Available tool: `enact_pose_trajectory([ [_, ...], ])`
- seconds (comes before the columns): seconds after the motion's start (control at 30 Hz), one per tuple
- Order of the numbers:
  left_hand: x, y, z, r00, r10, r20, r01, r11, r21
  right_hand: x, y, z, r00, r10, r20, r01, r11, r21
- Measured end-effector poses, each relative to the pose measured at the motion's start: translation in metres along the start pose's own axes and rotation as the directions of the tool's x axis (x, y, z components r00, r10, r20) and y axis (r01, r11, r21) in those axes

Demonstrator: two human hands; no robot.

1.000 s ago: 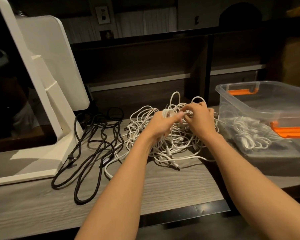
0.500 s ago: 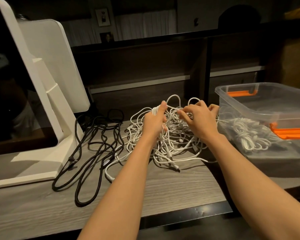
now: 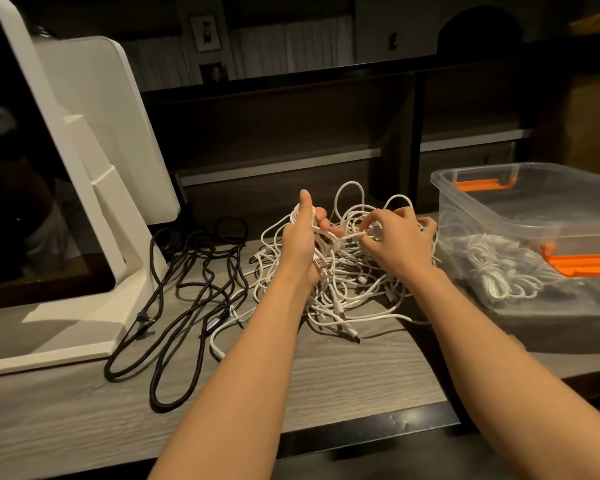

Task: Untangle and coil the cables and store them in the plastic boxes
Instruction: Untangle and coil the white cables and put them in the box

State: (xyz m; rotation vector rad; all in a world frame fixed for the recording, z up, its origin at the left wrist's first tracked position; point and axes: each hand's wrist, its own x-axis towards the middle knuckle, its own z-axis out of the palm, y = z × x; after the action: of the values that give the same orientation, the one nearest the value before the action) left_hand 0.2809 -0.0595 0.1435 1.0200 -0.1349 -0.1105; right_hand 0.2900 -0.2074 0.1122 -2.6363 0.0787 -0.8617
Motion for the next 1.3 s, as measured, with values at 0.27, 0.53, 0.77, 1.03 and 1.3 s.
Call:
enact_pose_trajectory([
  [0.27, 0.004, 0.006, -0.012, 0.987, -0.103, -0.127, 0.103, 0.995, -0.006, 0.006, 0.021, -0.001, 0.986, 0.051, 0.156, -0.054, 0.998, 0.014],
  [0.53, 0.004, -0.003, -0.009, 0.990, 0.140, 0.003, -0.116, 0.809, 0.577, 0.004, 0.005, -0.005, 0.994, -0.074, 0.077, 0.071, 0.997, 0.041],
  [0.77, 0.007, -0.013, -0.004, 0.952, 0.271, 0.140, -0.260, 0.484, 0.835, 0.001, -0.001, -0.009, 0.990, -0.133, 0.049, 0.120, 0.972, 0.203],
  [1.03, 0.004, -0.012, 0.000, 0.928, 0.320, 0.193, -0.334, 0.481, 0.810, 0.001, -0.003, -0.009, 0.987, -0.144, 0.073, 0.113, 0.939, 0.326],
  [1.3, 0.004, 0.002, -0.007, 0.907, 0.383, -0.177, -0.215, 0.781, 0.586, 0.004, 0.003, -0.006, 0.967, -0.074, 0.244, 0.029, 0.983, 0.182],
])
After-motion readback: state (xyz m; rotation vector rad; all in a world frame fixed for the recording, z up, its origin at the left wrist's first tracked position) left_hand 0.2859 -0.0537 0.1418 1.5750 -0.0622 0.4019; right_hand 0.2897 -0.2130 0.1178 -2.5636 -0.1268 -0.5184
